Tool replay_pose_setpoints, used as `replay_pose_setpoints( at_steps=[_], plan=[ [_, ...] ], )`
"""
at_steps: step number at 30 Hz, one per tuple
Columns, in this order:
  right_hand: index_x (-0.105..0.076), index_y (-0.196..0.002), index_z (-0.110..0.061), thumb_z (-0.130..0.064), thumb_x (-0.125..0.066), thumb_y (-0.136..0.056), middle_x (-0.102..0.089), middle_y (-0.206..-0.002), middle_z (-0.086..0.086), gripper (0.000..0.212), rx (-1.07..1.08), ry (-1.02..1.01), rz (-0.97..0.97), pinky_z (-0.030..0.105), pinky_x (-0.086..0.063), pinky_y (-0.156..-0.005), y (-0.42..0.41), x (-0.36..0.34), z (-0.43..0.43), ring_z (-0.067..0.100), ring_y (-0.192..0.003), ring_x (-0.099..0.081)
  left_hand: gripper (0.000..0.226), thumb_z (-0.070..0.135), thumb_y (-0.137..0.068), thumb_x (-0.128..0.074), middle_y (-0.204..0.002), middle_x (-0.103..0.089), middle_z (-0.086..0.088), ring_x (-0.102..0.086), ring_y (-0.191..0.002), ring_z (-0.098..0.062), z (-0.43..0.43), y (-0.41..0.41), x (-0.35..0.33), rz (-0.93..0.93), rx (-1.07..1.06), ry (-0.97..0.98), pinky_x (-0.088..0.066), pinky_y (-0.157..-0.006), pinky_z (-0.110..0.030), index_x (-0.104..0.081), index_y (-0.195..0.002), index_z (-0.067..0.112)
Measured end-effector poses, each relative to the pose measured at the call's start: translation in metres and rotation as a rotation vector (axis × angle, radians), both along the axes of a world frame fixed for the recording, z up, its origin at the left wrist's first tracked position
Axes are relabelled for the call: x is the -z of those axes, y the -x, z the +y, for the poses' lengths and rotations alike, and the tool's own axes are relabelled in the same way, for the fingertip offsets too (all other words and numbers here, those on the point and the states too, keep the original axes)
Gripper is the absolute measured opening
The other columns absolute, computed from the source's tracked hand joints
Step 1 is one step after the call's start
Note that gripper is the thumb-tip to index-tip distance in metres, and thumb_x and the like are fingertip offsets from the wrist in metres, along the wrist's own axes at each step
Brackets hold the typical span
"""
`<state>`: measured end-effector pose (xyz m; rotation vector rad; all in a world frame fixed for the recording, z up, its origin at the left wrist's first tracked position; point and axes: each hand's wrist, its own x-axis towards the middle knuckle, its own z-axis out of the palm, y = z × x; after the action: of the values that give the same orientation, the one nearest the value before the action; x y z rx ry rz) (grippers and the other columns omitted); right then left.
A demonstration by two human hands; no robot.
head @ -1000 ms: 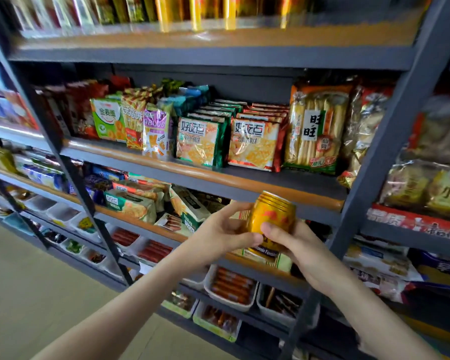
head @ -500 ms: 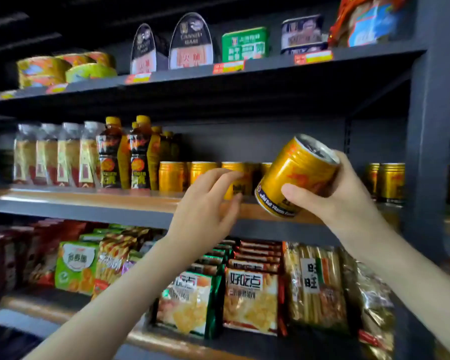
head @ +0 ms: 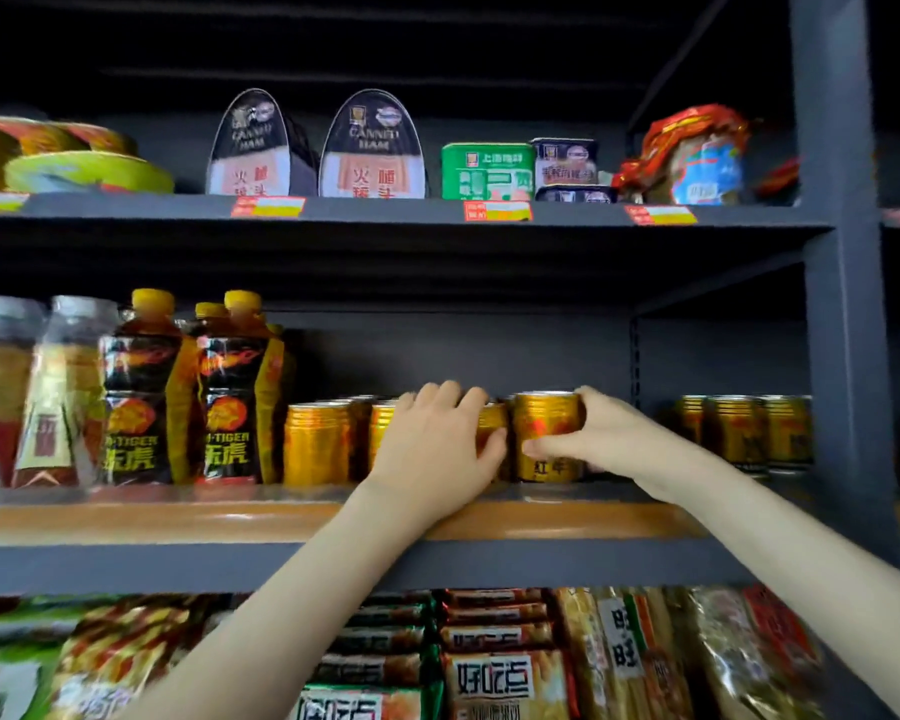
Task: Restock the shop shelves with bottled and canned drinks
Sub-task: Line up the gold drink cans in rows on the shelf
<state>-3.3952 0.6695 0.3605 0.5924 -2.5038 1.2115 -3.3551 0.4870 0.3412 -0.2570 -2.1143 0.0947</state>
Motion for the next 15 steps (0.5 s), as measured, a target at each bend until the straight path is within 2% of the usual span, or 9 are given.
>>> replay_pose_setpoints(
  at_steps=[5, 8, 10, 11, 13, 15],
  plan=[
    [-0.046, -0.114, -0.033, -0.044, -0.084, -0.066, -0.059, -0.11, -0.011, 0.062, -0.064, -0.091, -0.094, 0.026, -0.05, -0.083, -0.001, -0.001, 0.003, 0.007, -0.1, -0.058, 0.046, 0.043, -0.098, -0.036, -0.128, -0.052, -0.003, -0.046, -0.118, -0.023, -0.002, 0.002, -0.005, -0.037, -0.026, 0.055, -0.035, -0.096, -0.034, -0.042, -0.137, 0.021],
    [-0.042, -0.114, -0.035, -0.05, -0.08, -0.069, -0.055, -0.107, -0.016, 0.061, -0.004, -0.217, -0.052, 0.019, -0.044, -0.076, -0.007, -0.005, 0.005, 0.0, -0.092, -0.053, 0.046, 0.042, -0.098, -0.039, -0.13, -0.051, -0.005, -0.045, -0.119, -0.025, -0.001, 0.003, -0.011, -0.085, -0.035, 0.085, -0.036, -0.096, -0.034, -0.039, -0.14, 0.022],
    [-0.042, -0.119, -0.031, -0.051, -0.078, -0.071, -0.053, -0.114, -0.012, 0.063, 0.05, -0.259, -0.015, 0.018, -0.042, -0.075, -0.01, -0.005, 0.003, 0.003, -0.093, -0.05, 0.046, 0.043, -0.099, -0.039, -0.13, -0.051, -0.005, -0.045, -0.12, -0.025, 0.001, 0.001, -0.014, -0.097, -0.057, 0.083, -0.037, -0.097, -0.034, -0.039, -0.14, 0.023],
    [-0.041, -0.129, -0.027, -0.052, -0.077, -0.073, -0.052, -0.121, -0.008, 0.071, 0.078, -0.281, 0.006, 0.019, -0.042, -0.079, -0.012, -0.005, 0.002, 0.005, -0.097, -0.05, 0.045, 0.043, -0.099, -0.038, -0.13, -0.051, -0.004, -0.046, -0.119, -0.024, 0.004, -0.002, -0.014, -0.097, -0.064, 0.071, -0.036, -0.097, -0.034, -0.039, -0.139, 0.023],
    [-0.028, -0.147, -0.022, -0.055, -0.074, -0.075, -0.044, -0.142, 0.0, 0.091, 0.147, -0.329, 0.099, 0.024, -0.043, -0.092, -0.016, -0.002, 0.001, 0.011, -0.113, -0.048, 0.043, 0.043, -0.099, -0.037, -0.127, -0.052, -0.003, -0.047, -0.118, -0.023, 0.013, -0.007, -0.009, -0.063, -0.06, 0.02, -0.036, -0.096, -0.032, -0.042, -0.137, 0.023],
    [-0.016, -0.152, -0.026, -0.056, -0.067, -0.08, -0.031, -0.154, -0.003, 0.093, 0.198, -0.339, 0.27, 0.03, -0.041, -0.103, -0.025, 0.002, 0.006, 0.015, -0.132, -0.041, 0.039, 0.039, -0.097, -0.044, -0.119, -0.056, -0.003, -0.054, -0.11, -0.022, 0.027, -0.011, -0.003, 0.008, -0.007, -0.043, -0.041, -0.092, -0.032, -0.05, -0.13, 0.02]
  ],
)
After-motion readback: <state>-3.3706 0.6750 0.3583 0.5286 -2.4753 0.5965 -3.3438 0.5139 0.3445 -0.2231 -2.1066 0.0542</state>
